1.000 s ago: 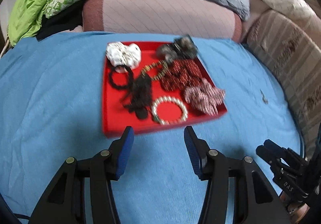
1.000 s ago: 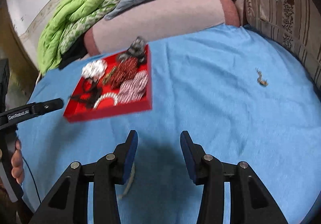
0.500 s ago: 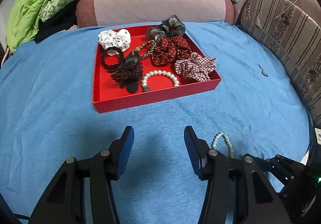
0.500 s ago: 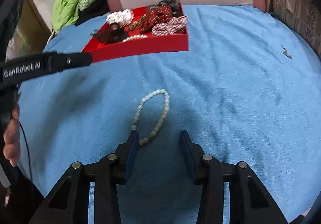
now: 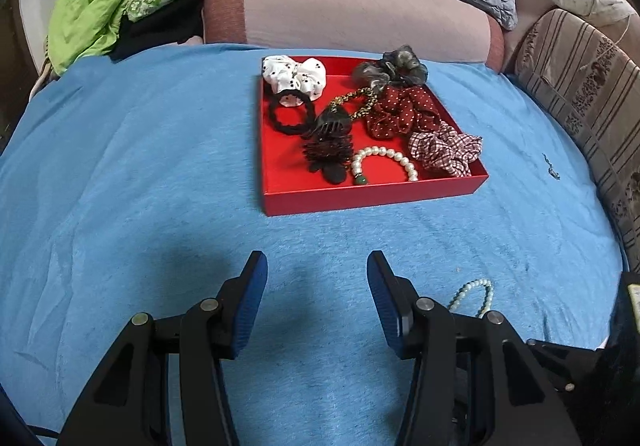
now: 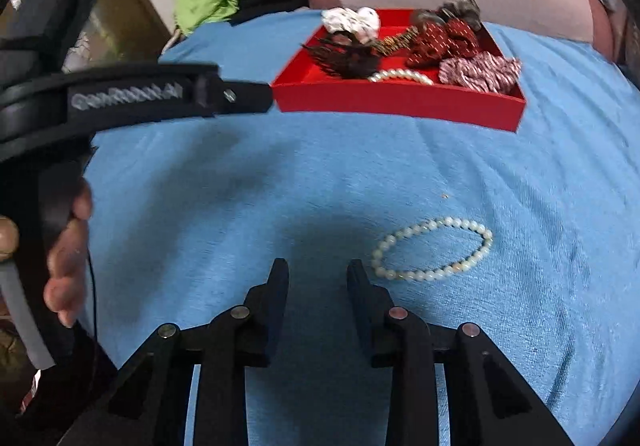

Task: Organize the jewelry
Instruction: 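Move both tools back toward the pale green bead bracelet on the towel, then grasp the pale green bead bracelet with the right tool and lift it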

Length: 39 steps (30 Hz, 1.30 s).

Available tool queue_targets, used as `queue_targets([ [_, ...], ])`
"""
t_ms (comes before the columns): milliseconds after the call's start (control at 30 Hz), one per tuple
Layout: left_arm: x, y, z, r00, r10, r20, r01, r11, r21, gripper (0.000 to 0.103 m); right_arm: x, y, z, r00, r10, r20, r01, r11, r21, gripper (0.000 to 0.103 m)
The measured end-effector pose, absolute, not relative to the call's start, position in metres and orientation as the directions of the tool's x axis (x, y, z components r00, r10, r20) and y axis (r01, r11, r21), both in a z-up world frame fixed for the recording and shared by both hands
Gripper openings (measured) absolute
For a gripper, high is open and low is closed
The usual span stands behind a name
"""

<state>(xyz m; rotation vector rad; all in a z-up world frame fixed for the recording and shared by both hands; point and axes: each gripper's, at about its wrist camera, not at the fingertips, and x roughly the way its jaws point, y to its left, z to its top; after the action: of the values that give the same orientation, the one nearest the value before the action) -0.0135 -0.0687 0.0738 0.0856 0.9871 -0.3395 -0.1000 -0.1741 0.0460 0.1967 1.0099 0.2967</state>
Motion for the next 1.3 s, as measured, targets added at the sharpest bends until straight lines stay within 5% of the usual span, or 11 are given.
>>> queue_targets([
  [433, -0.037, -0.091, 0.065, 0.467, -0.285, -0.837, 0.361, 0.925, -0.114, 0.051, -0.11, -0.267, 0.064, 0.573, 0.204, -0.794, 0.06, 0.956, 0.289, 0.033],
  [1100, -0.058, -0.151, 0.012, 0.365, -0.339, -0.867, 0.478, 0.868, -0.138, 0.044, -0.081, -0.262, 0.029, 0.53, 0.184, -0.828, 0.001, 0.976, 0.218, 0.032],
  [1167, -0.061, -0.153, 0.011, 0.389, -0.322, -0.863, 0.481, 0.87, -0.108, 0.039, -0.081, -0.259, 0.028, 0.532, 0.169, -0.829, -0.006, 0.981, 0.196, 0.028],
  [1233, -0.064, -0.155, 0.011, 0.408, -0.308, -0.86, 0.49, 0.868, -0.078, 0.015, -0.08, -0.255, 0.027, 0.535, 0.159, -0.83, -0.015, 0.984, 0.178, 0.02],
  [1300, -0.063, -0.153, 0.013, 0.385, -0.333, -0.861, 0.492, 0.863, -0.114, 0.005, -0.079, -0.254, 0.028, 0.535, 0.183, -0.825, -0.028, 0.98, 0.198, 0.007],
])
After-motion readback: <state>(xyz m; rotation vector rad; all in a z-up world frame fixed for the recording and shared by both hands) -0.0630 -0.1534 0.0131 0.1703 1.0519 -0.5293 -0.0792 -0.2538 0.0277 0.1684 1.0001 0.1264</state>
